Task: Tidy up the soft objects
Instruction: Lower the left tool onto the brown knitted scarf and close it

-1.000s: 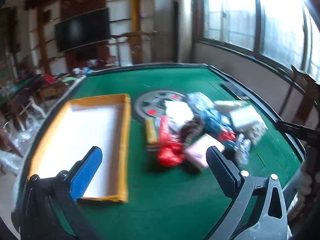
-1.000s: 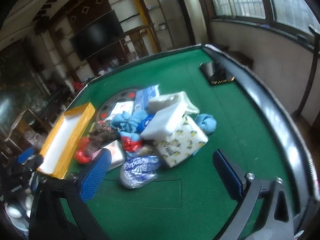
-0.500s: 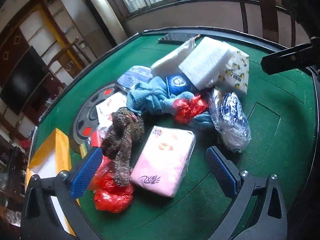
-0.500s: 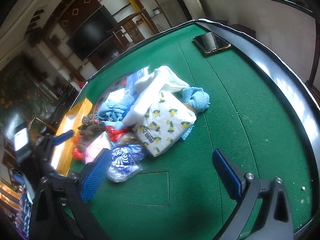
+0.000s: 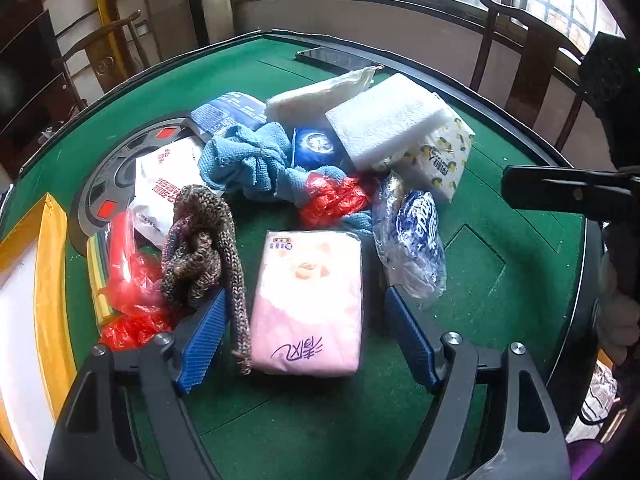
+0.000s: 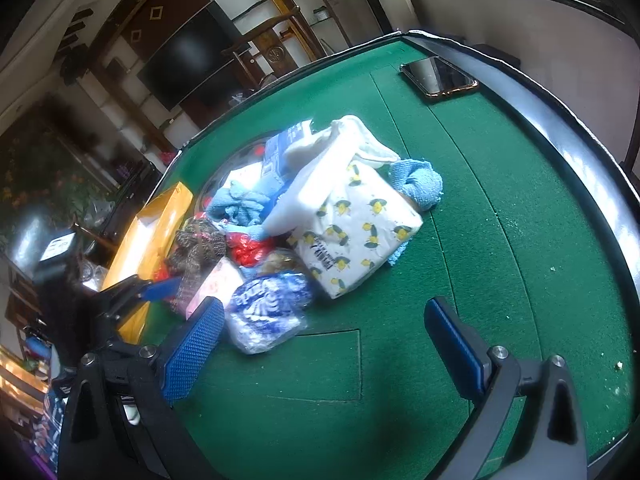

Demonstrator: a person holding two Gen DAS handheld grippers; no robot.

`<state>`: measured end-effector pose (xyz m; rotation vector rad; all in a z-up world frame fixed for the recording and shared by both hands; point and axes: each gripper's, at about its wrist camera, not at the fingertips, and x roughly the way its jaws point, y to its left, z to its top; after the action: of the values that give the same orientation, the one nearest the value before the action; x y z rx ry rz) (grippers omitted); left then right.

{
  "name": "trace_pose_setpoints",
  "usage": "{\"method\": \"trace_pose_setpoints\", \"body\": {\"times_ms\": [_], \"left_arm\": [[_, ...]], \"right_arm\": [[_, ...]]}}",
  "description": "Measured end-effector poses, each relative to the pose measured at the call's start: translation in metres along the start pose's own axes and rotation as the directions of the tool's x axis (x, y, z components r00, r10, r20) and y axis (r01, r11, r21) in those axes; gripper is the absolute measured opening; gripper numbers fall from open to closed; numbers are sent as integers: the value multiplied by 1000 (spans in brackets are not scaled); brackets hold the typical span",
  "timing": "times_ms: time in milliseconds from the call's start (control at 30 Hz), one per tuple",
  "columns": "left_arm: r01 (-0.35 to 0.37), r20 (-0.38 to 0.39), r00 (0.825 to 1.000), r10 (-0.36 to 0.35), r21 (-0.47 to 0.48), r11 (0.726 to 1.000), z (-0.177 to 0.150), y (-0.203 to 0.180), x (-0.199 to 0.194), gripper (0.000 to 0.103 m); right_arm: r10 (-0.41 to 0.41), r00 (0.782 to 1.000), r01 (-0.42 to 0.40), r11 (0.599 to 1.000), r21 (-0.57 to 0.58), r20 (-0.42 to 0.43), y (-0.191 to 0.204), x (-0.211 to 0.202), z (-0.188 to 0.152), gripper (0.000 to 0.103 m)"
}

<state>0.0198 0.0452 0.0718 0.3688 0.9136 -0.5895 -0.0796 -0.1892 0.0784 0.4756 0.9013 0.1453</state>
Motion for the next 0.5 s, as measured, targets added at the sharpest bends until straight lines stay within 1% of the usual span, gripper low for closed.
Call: {"method": "trace_pose_setpoints", "body": {"times_ms": [67,100,133,167,200,233,267,333,367,400,500], "left_arm": [[-15,12,1000,15,5,1000,-3,-4,10,79],[-23,9,1000,22,13,1000,-4,-7,13,65],[-52,10,999,52,19,998,-6,-8,15,49],[-71,11,997,71,22,997,-7,-7,19,49],[-61,19,998,61,3,998,-8,-3,20,44],[-34,34,999,35,-29,999,-8,4,14,37],[2,52,999,1,-60,998,-9,12,8,33],[64,94,994,-52,-128,990,-11,29,-8,17],[80,120,991,-62,-150,985,-14,37,-19,13],[83,142,988,-60,-160,984,-16,42,-28,6],[75,193,981,-38,-188,979,-24,54,-50,6]], "right_arm": [[-16,1000,16,1000,-14,4,4,-3,0,99],[-22,1000,22,1000,-21,5,6,-3,0,99],[-26,1000,26,999,-26,5,7,-3,-1,99],[-30,1000,30,999,-29,3,8,-3,-1,99],[-32,999,32,999,-30,0,9,-3,-1,99],[-33,999,32,999,-33,-4,12,-1,-1,99],[-34,999,33,999,-36,-6,15,1,-1,99],[-32,999,31,998,-45,-11,18,2,-3,99],[-28,1000,27,998,-49,-13,19,3,-3,99],[-25,1000,24,998,-54,-14,21,4,-4,99],[-11,1000,10,998,-66,-14,28,6,-3,99]]}}
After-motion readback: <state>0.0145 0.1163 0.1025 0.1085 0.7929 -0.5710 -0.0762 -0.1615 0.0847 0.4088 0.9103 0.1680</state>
